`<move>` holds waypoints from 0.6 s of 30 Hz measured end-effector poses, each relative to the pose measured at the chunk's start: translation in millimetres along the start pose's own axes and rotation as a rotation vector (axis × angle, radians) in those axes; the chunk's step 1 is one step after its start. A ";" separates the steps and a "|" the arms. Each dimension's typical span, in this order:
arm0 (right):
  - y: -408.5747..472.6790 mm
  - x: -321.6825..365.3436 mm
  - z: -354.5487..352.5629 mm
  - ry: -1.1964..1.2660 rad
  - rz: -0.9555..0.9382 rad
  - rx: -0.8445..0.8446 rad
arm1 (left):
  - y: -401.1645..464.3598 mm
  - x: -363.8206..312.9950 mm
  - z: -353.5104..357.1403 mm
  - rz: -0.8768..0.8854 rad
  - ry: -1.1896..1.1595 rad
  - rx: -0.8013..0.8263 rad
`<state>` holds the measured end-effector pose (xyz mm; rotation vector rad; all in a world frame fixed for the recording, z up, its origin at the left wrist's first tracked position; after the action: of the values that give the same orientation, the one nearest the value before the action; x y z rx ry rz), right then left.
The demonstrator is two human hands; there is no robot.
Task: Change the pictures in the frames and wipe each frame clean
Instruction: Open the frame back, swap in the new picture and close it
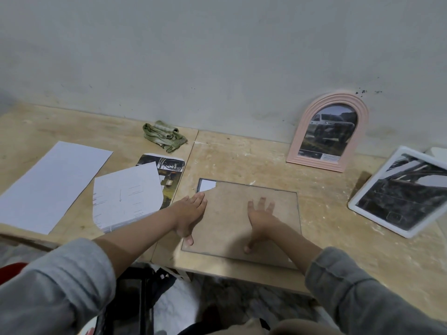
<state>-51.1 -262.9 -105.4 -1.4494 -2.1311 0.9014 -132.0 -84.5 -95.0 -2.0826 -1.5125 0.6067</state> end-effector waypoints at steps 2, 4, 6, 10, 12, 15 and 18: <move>0.1 9.9 0.8 -0.030 -0.043 0.018 | 0.7 -3.7 -2.3 -0.010 0.044 0.017; -2.0 22.7 0.6 -0.058 -0.101 0.024 | 1.1 -7.5 -4.1 -0.024 0.062 0.031; -2.7 35.9 -0.8 -0.085 -0.155 0.025 | 0.9 -9.4 -5.1 -0.055 0.041 0.020; -1.2 46.5 -4.1 -0.139 -0.184 0.020 | 1.5 -20.5 3.1 -0.136 -0.087 -0.002; 0.2 46.9 -3.8 -0.151 -0.181 0.028 | 2.6 -26.6 7.3 -0.163 -0.167 -0.056; 3.5 45.8 -1.2 -0.154 -0.182 0.042 | 2.8 -31.0 8.3 -0.181 -0.192 -0.106; 6.6 43.6 -0.1 -0.148 -0.213 0.014 | 0.9 -33.4 5.0 -0.202 -0.219 -0.099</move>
<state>-63.1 -220.8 -111.1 -1.1530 -2.3273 0.9657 -143.9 -116.0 -97.3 -1.9526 -1.8844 0.7132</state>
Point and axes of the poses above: each hand's wrist, its own y-axis towards the middle knuckle, its own z-axis out of the palm, x = y × z, the point moved 7 cm from there along y, towards the middle knuckle, and after that the axes turned 12 degrees about z, right-handed, at the moved point
